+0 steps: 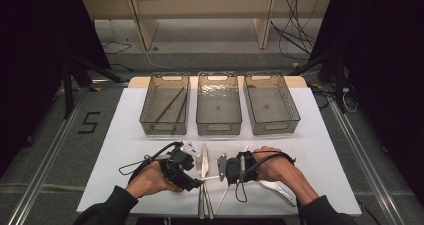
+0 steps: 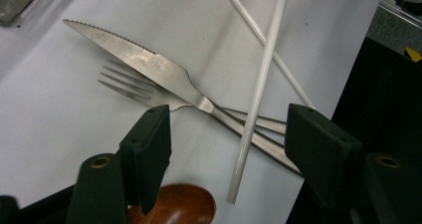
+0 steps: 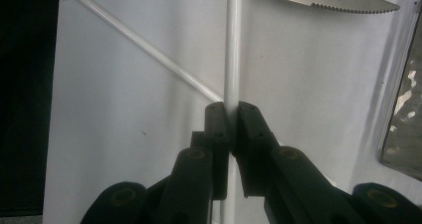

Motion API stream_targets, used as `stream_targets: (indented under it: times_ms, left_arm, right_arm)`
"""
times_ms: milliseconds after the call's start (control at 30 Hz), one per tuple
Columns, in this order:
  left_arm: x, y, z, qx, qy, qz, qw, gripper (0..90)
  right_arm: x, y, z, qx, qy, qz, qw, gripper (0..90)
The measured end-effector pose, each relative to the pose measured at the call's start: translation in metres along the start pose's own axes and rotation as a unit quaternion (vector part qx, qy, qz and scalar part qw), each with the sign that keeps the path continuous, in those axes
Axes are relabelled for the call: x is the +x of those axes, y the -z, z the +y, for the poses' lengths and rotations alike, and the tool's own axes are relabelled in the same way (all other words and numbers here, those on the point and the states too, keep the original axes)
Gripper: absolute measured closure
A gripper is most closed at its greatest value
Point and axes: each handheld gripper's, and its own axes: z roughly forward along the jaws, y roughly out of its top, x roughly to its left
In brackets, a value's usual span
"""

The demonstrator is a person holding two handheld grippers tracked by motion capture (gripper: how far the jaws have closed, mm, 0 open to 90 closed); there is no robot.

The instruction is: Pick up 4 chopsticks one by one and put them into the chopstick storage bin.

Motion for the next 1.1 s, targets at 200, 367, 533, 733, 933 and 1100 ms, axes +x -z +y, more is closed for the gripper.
stream_targets:
  times_ms: [200, 367, 533, 733, 933, 1100]
  left_arm:
    - [0.000, -0.007, 0.006, 0.017, -0.004, -0.014, 0.9997, 42.1]
    - [0.002, -0.012, 0.007, 0.028, -0.004, -0.024, 0.9993, 45.6]
    - [0.002, -0.016, 0.008, 0.032, -0.004, -0.035, 0.9989, 50.9]
    - [0.000, -0.021, 0.009, 0.035, -0.008, -0.050, 0.9981, 59.6]
    - [-0.001, -0.022, 0.010, 0.041, -0.017, -0.065, 0.9969, 68.3]
    - [-0.003, -0.024, 0.009, 0.036, -0.020, -0.079, 0.9961, 78.7]
  right_arm:
    - [0.002, 0.000, 0.003, 0.002, 0.002, 0.007, 1.0000, 85.0]
    - [0.003, 0.000, 0.005, -0.001, 0.008, 0.004, 1.0000, 85.0]
    - [0.004, -0.002, 0.006, -0.005, 0.013, 0.004, 0.9999, 85.0]
    - [0.005, -0.002, 0.007, -0.005, 0.019, 0.006, 0.9998, 85.0]
    - [0.006, -0.002, 0.008, -0.004, 0.021, 0.007, 0.9997, 85.0]
    - [0.005, -0.003, 0.008, -0.008, 0.036, 0.001, 0.9993, 85.0]
